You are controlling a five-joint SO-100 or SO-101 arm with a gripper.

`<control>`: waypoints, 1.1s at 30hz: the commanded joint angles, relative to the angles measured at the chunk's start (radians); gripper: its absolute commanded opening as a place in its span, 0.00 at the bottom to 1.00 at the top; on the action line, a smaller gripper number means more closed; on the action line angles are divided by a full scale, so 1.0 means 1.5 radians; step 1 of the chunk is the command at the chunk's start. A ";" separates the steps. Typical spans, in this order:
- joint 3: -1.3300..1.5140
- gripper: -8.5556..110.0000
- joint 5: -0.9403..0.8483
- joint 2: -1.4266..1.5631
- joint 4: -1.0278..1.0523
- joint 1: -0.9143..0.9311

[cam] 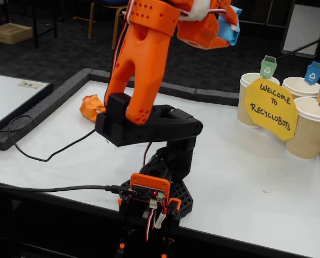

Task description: Sort rubbish by color.

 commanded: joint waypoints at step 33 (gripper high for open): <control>-0.320 0.07 -0.012 -0.452 -0.114 0.059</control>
